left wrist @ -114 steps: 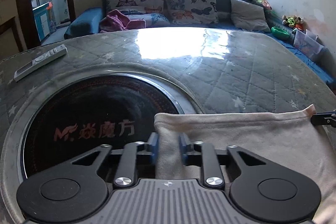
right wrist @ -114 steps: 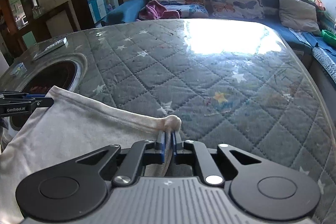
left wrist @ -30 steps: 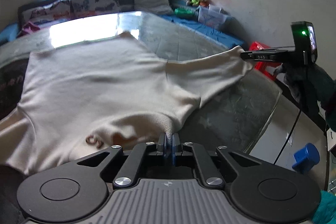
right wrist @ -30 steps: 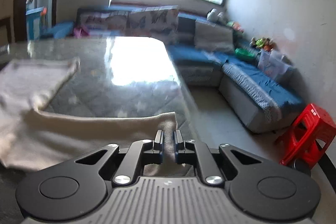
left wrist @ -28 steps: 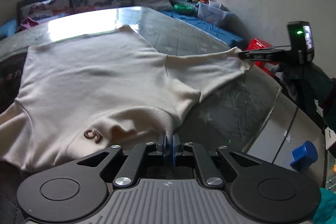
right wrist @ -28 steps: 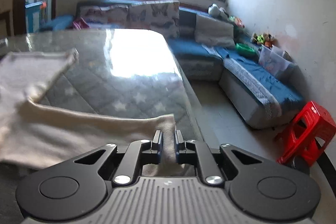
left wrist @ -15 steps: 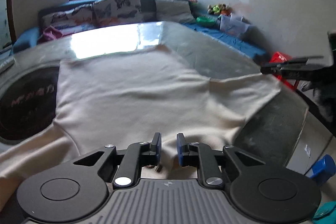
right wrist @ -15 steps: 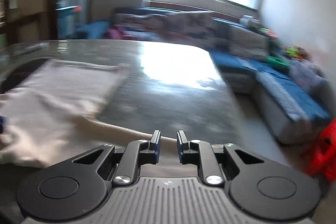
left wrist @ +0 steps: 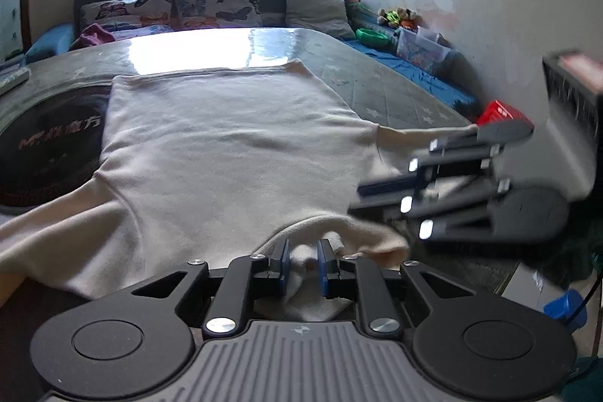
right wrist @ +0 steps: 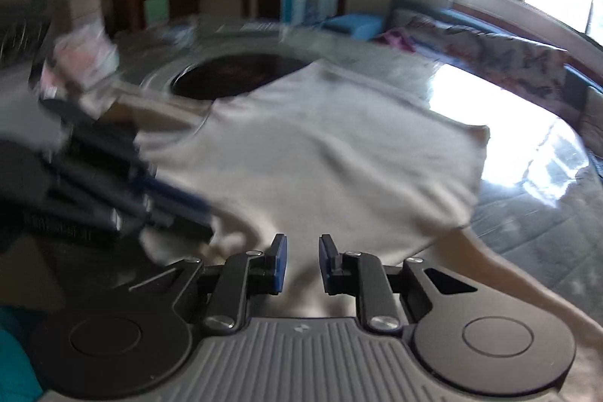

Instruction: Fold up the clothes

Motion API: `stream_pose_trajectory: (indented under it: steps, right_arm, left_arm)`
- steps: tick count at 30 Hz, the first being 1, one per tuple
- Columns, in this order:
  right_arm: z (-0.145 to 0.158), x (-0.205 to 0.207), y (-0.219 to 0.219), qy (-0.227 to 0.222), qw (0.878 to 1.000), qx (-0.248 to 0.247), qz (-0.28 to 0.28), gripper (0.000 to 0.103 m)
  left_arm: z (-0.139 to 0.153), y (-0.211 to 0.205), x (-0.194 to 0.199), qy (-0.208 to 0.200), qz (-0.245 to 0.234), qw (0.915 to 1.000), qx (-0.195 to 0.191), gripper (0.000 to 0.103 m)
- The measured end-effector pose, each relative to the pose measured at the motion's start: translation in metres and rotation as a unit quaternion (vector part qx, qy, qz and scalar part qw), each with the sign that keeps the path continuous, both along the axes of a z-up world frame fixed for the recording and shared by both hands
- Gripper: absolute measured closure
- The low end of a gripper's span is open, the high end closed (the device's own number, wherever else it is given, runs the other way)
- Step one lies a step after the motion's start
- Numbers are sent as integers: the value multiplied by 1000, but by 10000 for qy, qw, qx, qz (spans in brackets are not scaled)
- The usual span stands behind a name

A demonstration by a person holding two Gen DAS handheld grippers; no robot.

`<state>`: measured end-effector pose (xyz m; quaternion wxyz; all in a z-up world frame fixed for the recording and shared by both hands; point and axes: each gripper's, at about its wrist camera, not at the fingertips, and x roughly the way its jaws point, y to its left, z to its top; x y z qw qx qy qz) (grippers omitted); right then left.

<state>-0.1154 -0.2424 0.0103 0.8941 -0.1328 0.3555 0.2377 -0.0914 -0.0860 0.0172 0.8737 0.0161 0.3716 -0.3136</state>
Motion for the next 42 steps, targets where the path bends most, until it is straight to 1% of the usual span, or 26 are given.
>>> stream_pose_trajectory:
  steps: [1,4,5,6,9,11,12,14,16,17,18,20,21,24,27,28,29,30,32,39,42]
  right_arm:
    - [-1,-2,1,-53,9999,-79,54,85]
    - [8,0,0,-80,9999,-64,100,85]
    - [10,1,0,-92,9999,-47,104,85]
    - [12,3,1,-98,9999,-17,116,85]
    - [14,11,6,-94,9998,49,181,85]
    - [10,14,11,-61,9997,32,249,85]
    - [8,15,13,-42,9996,24,275,85]
    - [4,16,15,-14,9996,15,275,85]
    - [2,18,16,12,9997,16,257,85]
    - [2,19,16,21,9997,20,251,85]
    - [2,19,16,28,9997,22,247,85]
    - [2,19,16,32,9997,9,244,85]
    - [2,19,16,37,9997,9,237,85]
    - [2,20,16,52,9998,13,214,84]
    - [2,21,17,62,9998,3,200,84]
    - [2,21,18,65,9998,-1,195,83]
    - [2,21,18,67,9998,-1,191,83]
    - [2,21,18,68,9998,-1,187,83]
    - [1,22,18,70,9998,-1,179,83]
    - [1,22,17,78,9999,0,150,81]
    - [0,23,17,82,9999,0,138,79]
  left_arm:
    - [2,5,-1,0,78,10000,-46,85]
    - [8,24,-3,-59,431,9990,-81,83]
    - [10,33,-2,-90,639,9979,-57,81]
    - [12,45,-1,-128,911,9958,-9,77]
    - [17,79,2,-239,1722,9847,133,74]
    - [20,102,5,-312,2256,9735,228,73]
    - [22,114,6,-348,2520,9667,275,69]
    - [24,137,10,-428,3039,9508,423,64]
    - [22,159,18,-513,3513,9322,711,63]
    - [20,168,22,-531,3695,9238,848,63]
    - [18,176,26,-527,3825,9176,943,60]
    - [12,191,35,-473,4017,9082,1075,56]
    - [10,195,38,-436,4052,9066,1099,55]
    - [2,204,47,-302,4050,9074,1080,54]
    - [0,206,53,-379,3940,9120,1076,54]
    - [2,205,56,-430,3914,9126,1096,58]
    - [4,204,60,-481,3889,9132,1116,74]
    - [5,203,63,-532,3863,9138,1136,85]
    - [9,201,69,-633,3811,9148,1176,90]
    - [21,194,90,-988,3625,9174,1314,92]
    - [19,190,105,-1132,3484,9183,1500,91]
